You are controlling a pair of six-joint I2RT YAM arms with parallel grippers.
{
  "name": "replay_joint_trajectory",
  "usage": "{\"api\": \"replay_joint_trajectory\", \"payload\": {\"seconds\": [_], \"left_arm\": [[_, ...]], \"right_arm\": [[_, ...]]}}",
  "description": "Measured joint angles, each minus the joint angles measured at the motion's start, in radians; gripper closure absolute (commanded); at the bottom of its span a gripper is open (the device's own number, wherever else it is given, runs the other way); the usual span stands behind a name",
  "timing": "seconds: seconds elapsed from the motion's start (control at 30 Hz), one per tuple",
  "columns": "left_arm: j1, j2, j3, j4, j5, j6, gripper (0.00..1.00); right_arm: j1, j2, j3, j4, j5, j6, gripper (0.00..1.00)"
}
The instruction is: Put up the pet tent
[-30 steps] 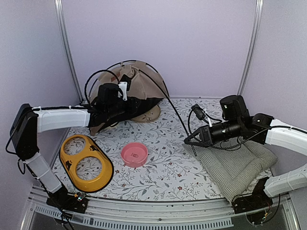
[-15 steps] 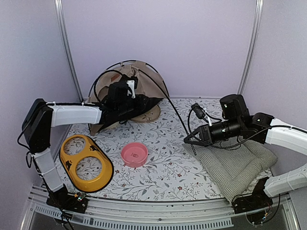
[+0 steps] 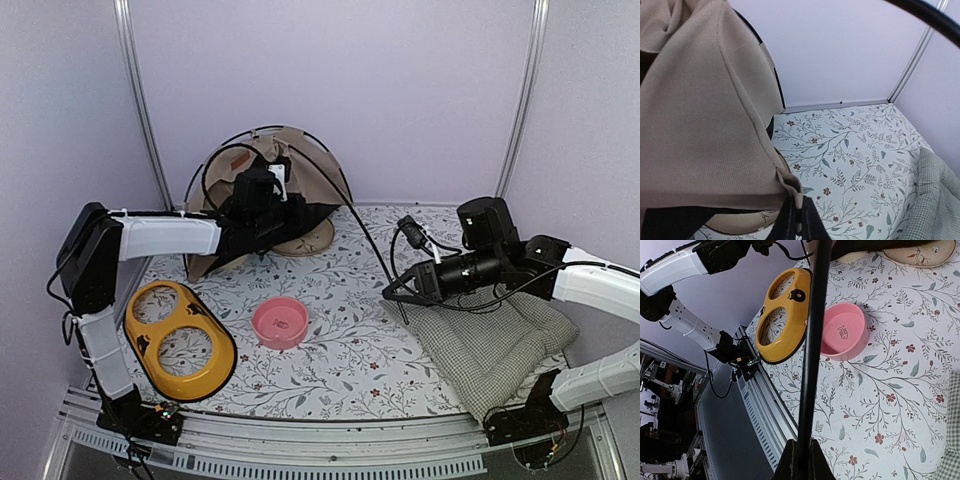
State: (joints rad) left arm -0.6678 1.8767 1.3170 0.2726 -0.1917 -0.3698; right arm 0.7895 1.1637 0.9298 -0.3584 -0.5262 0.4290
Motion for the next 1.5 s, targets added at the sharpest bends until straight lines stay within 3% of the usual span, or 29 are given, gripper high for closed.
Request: {"api": "replay_joint_trajectory", "payload": {"seconds": [0.27, 0.5, 0.8, 1.1, 1.5], "left_arm": [[-0.03, -0.018, -0.028, 0.044, 0.003, 0.067, 1.0], [-0.057, -0.186, -0.174, 0.116, 0.022, 0.115, 1.0], [-0.179, -0.375, -0.299, 0.176, 0.162, 0.187, 1.0], [-0.238, -0.409, -0.23, 0.155, 0.325, 0.246, 1.0], [-0.354, -0.34, -0.025, 0.088, 0.462, 0.336, 1.0]], "right_arm": [[0.003, 0.019, 0.005, 0.0, 0.025, 0.002, 1.0], [0.014, 0.079, 0.058, 0.014, 0.056, 0.003, 1.0], [0.016, 0.166, 0.193, 0.129, 0.073, 0.024, 1.0], [0.017, 0.163, 0.277, 0.169, 0.138, 0.025, 1.0], [0.018, -0.05, 0.279, 0.135, 0.291, 0.008, 1.0]]}}
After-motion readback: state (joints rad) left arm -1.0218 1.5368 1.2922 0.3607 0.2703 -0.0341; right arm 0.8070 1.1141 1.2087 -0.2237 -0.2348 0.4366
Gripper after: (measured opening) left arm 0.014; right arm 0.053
